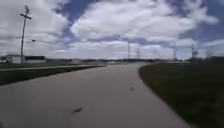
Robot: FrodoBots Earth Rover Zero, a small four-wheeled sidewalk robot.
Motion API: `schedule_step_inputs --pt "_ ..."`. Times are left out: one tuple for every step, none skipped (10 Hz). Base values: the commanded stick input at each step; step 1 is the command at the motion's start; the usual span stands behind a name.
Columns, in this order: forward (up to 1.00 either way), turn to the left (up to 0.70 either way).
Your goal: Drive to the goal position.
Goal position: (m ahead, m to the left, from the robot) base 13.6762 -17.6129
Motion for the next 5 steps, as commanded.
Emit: schedule_step_inputs --pt "1.0 -0.03" --pt "1.0 0.0" --pt "1.0 -0.03" --pt "1.0 -0.25" --pt "1.0 0.0"
